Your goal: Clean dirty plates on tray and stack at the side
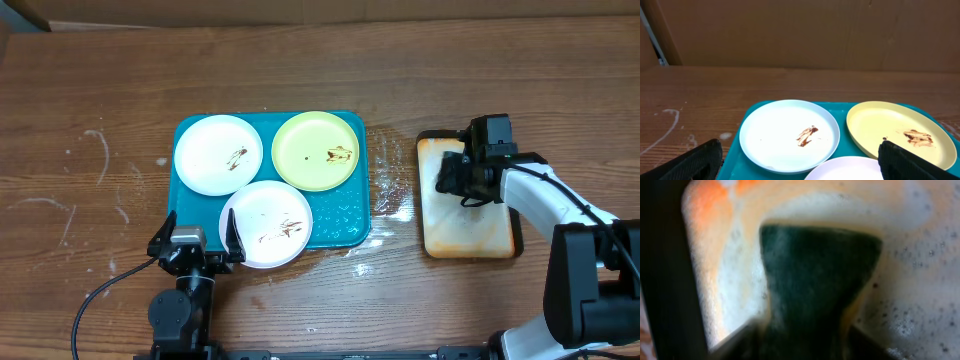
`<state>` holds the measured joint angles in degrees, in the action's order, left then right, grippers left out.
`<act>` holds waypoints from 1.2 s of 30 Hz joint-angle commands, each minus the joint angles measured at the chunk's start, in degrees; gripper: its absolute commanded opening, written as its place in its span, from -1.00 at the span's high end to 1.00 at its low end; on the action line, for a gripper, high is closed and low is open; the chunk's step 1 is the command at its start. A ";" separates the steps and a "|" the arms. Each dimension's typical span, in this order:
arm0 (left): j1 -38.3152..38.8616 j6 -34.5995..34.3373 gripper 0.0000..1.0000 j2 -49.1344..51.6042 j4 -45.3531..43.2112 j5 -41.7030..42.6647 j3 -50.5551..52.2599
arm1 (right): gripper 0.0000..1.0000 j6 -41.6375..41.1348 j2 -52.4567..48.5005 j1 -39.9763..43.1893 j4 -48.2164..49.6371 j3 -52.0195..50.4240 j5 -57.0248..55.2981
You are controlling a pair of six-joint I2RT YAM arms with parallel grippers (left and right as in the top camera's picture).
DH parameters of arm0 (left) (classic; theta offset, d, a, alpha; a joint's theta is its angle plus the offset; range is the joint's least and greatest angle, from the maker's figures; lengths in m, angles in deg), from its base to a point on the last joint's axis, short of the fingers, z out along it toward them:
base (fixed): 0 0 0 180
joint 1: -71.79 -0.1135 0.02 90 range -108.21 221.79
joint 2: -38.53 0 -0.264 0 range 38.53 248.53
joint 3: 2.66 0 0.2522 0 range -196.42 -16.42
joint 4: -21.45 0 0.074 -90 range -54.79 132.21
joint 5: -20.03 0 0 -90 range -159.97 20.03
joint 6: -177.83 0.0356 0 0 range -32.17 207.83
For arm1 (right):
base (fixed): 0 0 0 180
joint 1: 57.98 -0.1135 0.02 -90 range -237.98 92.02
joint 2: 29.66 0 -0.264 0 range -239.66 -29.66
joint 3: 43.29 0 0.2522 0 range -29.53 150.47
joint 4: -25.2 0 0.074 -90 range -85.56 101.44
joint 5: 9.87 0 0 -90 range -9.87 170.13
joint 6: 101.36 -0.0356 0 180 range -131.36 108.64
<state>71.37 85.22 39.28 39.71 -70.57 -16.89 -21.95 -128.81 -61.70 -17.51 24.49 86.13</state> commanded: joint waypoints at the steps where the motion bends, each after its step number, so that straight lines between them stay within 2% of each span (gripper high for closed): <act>1: -0.35 0.90 -1.00 -0.42 -0.04 0.63 0.20 | 0.18 -0.52 0.11 0.33 0.39 1.03 0.74; 3: -0.35 0.90 -0.99 -0.42 -0.04 0.63 0.20 | 0.07 -1.62 0.11 0.33 0.44 1.03 0.48; 5: -0.35 0.90 -0.99 -0.42 -0.04 0.63 0.20 | -0.36 -1.60 0.11 0.33 0.68 1.03 0.50; 6: -0.35 0.90 -1.00 -0.42 -0.04 0.63 0.20 | -0.48 -1.60 0.11 0.33 0.83 1.03 0.50; 7: -0.35 0.90 -1.00 -0.42 -0.04 0.63 0.20 | -0.86 -1.60 0.11 0.33 0.87 1.03 0.39; 8: -0.35 0.90 -1.00 -0.42 -0.04 0.63 0.20 | -1.00 -1.55 0.11 0.33 0.98 1.03 0.04; 12: -0.35 0.90 -0.99 -0.42 -0.04 0.63 0.20 | -0.96 -1.57 0.11 0.42 2.47 1.03 -0.59; 13: -0.35 0.90 -1.00 -0.42 -0.04 0.63 0.20 | -0.89 -1.57 0.11 0.50 3.26 1.03 -0.59; 16: -0.35 0.90 -0.99 -0.42 -0.04 0.63 0.20 | -0.50 -1.60 0.11 0.55 5.20 1.03 -0.59; 20: -0.35 0.90 -0.99 -0.42 -0.04 0.63 0.20 | -0.35 -1.60 0.11 0.55 5.73 1.03 -0.61; 23: -0.35 0.90 -0.99 -0.42 -0.04 0.63 0.20 | 0.00 -1.60 0.11 0.55 5.60 1.03 -0.59; 25: -0.35 0.90 -0.99 -0.42 -0.04 0.63 0.20 | -0.01 -1.62 0.11 0.55 5.53 1.03 -0.57; 26: -0.35 0.90 -0.99 -0.42 -0.04 0.63 0.20 | -0.13 -1.62 0.11 0.55 5.51 1.03 -0.59; 29: -0.35 0.90 -1.00 -0.42 -0.04 0.63 0.20 | -0.20 -1.62 0.11 0.55 5.44 1.03 -0.81; 31: -0.35 0.90 -1.00 -0.42 -0.04 0.63 0.20 | -0.36 -1.60 0.11 0.55 5.44 1.03 -0.85; 33: -0.35 0.90 -1.00 -0.42 -0.04 0.63 0.20 | -0.42 -1.55 0.11 0.55 5.44 1.03 -1.05; 34: -0.35 0.90 -0.99 -0.42 -0.04 0.63 0.20 | -0.33 -1.55 0.11 0.55 5.44 1.03 -1.38; 35: -0.35 0.90 -0.99 -0.42 -0.04 0.63 0.20 | -0.09 -1.55 0.09 0.55 5.29 1.01 -2.12; 36: -0.35 0.90 -0.99 -0.42 -0.04 0.63 0.20 | -0.02 -1.53 0.00 0.55 4.98 1.01 -2.97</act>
<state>71.37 85.22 39.28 39.71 -70.57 -16.89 -23.65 -128.83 -61.38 -12.24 24.56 85.21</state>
